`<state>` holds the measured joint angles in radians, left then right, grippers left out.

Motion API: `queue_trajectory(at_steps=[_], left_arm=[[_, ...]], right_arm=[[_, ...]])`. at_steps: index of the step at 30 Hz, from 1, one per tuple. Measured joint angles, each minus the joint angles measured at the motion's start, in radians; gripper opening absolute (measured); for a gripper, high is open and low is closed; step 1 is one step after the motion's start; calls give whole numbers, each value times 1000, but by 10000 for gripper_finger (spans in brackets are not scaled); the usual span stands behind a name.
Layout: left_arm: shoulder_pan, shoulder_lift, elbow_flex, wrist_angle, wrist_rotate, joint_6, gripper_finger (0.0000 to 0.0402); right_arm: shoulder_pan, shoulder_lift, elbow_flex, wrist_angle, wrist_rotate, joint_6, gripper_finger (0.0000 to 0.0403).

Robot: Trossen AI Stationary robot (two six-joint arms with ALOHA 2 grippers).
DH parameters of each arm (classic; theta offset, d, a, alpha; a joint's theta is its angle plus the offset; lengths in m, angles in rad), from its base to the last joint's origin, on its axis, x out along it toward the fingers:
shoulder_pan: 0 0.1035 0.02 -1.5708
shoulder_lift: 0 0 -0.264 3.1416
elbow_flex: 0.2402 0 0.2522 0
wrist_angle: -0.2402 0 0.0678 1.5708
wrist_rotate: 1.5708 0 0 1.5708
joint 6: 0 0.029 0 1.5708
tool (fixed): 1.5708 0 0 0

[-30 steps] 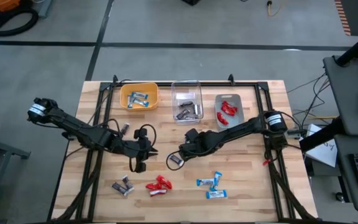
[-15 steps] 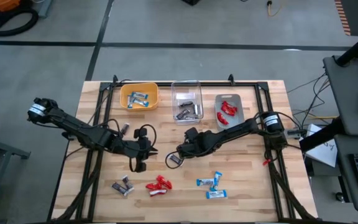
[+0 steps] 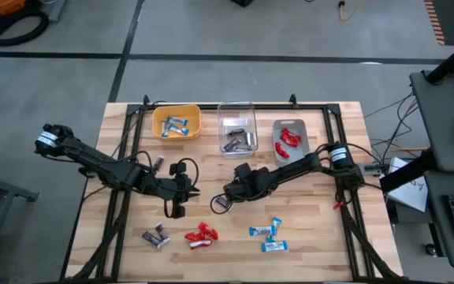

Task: Sort candy
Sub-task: Put the white chocolate into the yellow bin

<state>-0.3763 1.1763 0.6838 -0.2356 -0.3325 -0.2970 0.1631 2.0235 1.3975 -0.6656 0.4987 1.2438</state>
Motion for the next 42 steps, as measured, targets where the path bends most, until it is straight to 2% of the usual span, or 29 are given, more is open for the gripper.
queue_trajectory(at_steps=[8,19,25,28,32,36,42], left_arm=[[0,0,0,0,-1,0,36],[0,0,0,1,1,27,36],[0,11,-62,142,155,170,36],[0,11,-107,227,170,184,36],[0,11,-156,327,94,208,37],[0,12,-192,414,28,310,46],[1,11,-237,557,-76,489,96]], right_arm=[[2,10,-3,8,7,5,180],[2,10,-3,20,8,-40,88],[2,-2,7,19,-4,-114,75],[2,-26,13,17,-21,-169,74],[3,-83,18,35,-56,-252,74],[2,-126,18,63,-110,-330,74],[2,-182,18,136,-214,-419,67]])
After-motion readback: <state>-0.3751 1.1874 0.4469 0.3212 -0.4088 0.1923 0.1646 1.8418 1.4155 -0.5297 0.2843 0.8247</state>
